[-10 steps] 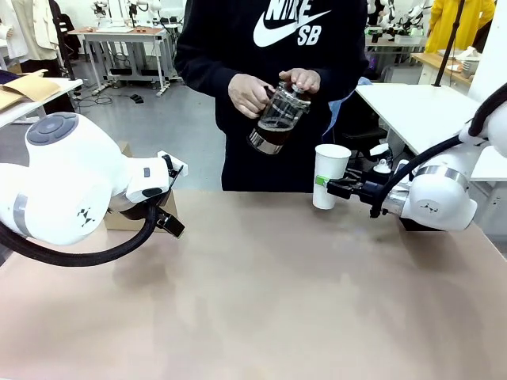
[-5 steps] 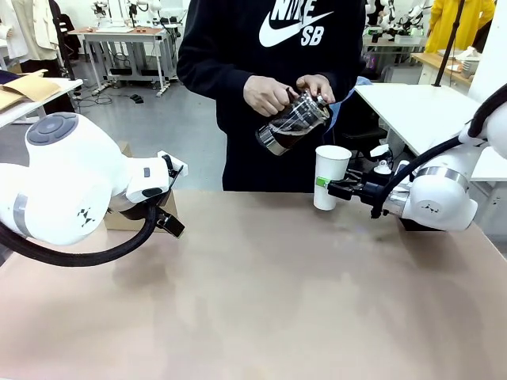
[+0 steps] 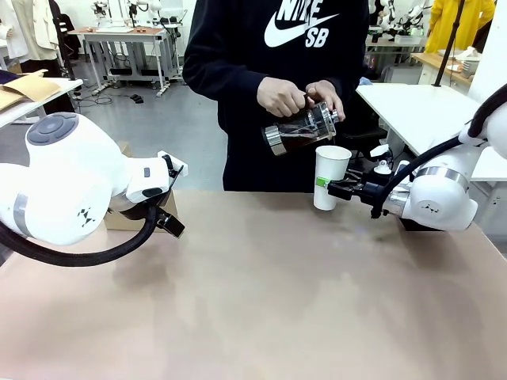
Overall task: Pour a drink into a cup and package it in a carrier.
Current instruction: When a person places the Paper Cup Lid on the 600 ml Paper Cup , lift the 600 ml Paper Cup.
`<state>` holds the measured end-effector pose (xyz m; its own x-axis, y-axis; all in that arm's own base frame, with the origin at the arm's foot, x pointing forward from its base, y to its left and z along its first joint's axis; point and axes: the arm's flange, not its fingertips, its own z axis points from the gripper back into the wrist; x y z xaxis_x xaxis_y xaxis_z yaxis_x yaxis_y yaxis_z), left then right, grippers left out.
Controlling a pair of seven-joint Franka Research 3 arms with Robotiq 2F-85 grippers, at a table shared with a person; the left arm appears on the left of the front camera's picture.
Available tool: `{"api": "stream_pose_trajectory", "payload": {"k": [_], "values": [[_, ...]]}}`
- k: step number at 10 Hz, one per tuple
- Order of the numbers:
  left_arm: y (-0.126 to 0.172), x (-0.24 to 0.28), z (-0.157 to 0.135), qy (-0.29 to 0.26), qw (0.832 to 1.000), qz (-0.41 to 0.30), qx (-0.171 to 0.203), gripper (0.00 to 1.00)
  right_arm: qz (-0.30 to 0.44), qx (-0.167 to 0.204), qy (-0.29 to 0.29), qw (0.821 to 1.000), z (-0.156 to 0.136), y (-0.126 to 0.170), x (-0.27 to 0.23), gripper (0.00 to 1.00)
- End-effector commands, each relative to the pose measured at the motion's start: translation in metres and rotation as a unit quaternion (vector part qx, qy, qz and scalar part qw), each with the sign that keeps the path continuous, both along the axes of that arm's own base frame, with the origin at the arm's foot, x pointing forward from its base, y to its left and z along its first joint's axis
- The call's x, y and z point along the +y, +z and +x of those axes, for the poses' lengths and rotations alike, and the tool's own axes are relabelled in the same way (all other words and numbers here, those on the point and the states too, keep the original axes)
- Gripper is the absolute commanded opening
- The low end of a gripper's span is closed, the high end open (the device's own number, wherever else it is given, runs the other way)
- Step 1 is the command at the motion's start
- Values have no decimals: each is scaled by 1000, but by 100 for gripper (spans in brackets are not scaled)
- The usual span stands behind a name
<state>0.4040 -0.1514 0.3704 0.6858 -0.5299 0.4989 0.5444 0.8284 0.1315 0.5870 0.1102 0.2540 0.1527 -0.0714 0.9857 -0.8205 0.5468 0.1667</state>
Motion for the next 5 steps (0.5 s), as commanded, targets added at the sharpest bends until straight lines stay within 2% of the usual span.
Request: {"api": "stream_pose_trajectory", "payload": {"k": [1,5], "values": [[0,0,0,0,1000,0,0,100,4,3,-1,1000,-1,2,2,80],[0,0,0,0,1000,0,0,100,4,3,-1,1000,-1,2,2,80]]}}
